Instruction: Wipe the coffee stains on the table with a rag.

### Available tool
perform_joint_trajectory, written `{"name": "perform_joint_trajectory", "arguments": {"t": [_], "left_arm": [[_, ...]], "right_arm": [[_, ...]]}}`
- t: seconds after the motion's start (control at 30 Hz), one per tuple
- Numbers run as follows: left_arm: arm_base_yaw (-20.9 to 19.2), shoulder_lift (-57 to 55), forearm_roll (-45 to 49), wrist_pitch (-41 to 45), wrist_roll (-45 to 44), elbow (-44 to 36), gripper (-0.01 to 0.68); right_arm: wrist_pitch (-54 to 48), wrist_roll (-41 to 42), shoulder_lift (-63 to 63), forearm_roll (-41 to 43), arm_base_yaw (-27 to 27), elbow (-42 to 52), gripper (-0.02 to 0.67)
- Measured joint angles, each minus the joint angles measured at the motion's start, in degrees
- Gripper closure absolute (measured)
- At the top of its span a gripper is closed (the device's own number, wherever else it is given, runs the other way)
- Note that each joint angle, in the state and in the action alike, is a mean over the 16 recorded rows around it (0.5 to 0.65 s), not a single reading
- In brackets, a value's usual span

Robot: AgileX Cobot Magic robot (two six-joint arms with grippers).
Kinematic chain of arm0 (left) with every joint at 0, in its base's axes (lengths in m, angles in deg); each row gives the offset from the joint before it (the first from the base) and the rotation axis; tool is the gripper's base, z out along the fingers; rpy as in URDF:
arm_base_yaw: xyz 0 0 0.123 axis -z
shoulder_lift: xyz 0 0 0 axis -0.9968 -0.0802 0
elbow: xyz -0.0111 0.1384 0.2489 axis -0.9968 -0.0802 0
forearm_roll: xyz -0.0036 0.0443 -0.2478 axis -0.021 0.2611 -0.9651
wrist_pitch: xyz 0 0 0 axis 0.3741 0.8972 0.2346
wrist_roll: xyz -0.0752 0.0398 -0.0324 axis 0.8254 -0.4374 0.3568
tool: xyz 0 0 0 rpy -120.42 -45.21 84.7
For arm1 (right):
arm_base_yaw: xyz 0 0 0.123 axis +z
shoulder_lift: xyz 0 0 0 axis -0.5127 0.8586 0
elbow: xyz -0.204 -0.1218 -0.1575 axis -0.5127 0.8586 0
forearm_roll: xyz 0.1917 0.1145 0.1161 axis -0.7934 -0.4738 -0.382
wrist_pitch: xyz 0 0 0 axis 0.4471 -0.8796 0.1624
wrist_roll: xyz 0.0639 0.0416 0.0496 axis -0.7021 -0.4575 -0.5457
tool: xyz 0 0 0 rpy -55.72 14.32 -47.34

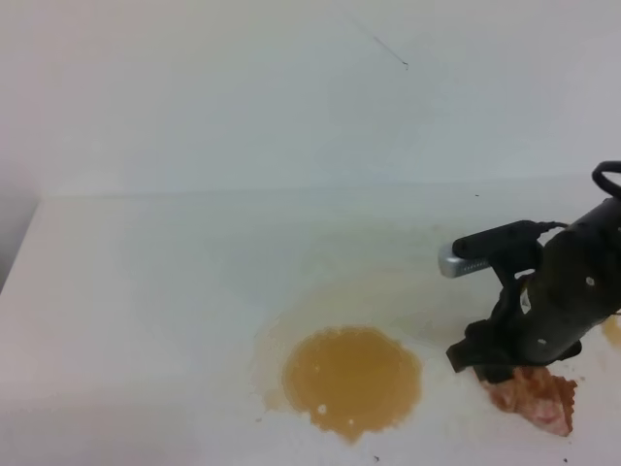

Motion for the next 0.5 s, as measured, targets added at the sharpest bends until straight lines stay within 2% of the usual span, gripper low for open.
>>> {"name": "perform_joint_trajectory", "arguments": {"t": [0.1,0.2,0.3,0.5], "left_arm": [[0.0,0.0,0.0,-0.05,0.0,0.0,0.673],[0.0,0.0,0.0,0.0,0.0,0.0,0.673],[0.0,0.0,0.0,0.0,0.0,0.0,0.673],[0.0,0.0,0.0,-0.05,0.0,0.0,0.673]], "right_arm": [[0.08,-0.34,2.02,0.09,0.0,-0.05,0.24],[0.19,-0.68,3.83,0.15,0.0,-0.05,0.253],[0.19,-0.88,5.33,0.0,0.0,-0.04,0.296],[0.22,-1.14,7.07,-0.93,0.0,-0.04,0.433]]}}
